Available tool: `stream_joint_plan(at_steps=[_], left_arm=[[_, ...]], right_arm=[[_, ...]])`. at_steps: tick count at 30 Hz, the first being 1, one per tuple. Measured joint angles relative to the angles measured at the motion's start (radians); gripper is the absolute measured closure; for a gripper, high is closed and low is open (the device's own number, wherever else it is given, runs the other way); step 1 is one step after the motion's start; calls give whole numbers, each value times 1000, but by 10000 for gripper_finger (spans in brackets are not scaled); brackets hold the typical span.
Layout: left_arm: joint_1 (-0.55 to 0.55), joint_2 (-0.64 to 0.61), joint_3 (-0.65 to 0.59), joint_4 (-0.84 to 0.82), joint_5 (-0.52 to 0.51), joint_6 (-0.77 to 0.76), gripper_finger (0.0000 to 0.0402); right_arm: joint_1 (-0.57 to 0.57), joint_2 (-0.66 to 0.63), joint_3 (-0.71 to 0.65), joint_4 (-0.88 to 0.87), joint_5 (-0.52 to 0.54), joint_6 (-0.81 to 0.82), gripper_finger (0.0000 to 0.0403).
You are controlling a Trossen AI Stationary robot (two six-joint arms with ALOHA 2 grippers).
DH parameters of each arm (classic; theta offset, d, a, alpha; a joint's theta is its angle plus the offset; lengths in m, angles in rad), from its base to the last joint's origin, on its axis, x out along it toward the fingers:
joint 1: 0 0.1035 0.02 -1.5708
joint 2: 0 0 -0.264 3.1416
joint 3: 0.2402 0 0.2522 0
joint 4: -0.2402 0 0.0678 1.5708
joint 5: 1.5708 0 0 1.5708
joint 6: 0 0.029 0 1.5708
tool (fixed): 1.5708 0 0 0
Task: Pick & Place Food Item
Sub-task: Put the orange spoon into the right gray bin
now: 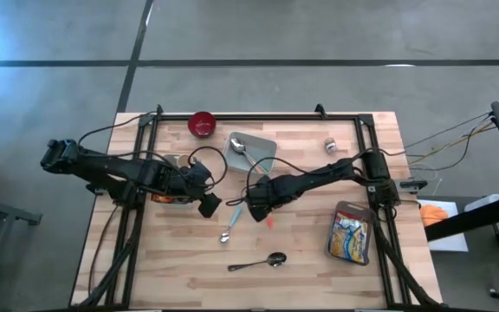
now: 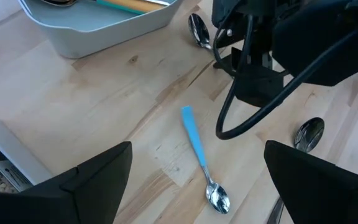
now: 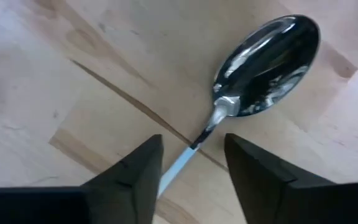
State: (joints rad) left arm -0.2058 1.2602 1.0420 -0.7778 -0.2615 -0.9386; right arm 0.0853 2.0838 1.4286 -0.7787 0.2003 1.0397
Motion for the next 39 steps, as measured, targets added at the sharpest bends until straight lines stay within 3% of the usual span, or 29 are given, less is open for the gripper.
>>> stream_joint_plan(at_steps=[14, 22, 34, 39], left_arm=[[0, 0, -1, 0, 0, -1, 30], [0, 0, -1, -1, 0, 19, 30], [0, 0, -1, 0, 0, 19, 30], [0, 0, -1, 0, 0, 20, 30]], right_arm=[[-6, -6, -103, 120, -22, -35, 385], [28, -27, -111, 109, 51, -118, 389], [57, -177, -126, 76, 100, -174, 391], [60, -239, -126, 85, 135, -269, 391]])
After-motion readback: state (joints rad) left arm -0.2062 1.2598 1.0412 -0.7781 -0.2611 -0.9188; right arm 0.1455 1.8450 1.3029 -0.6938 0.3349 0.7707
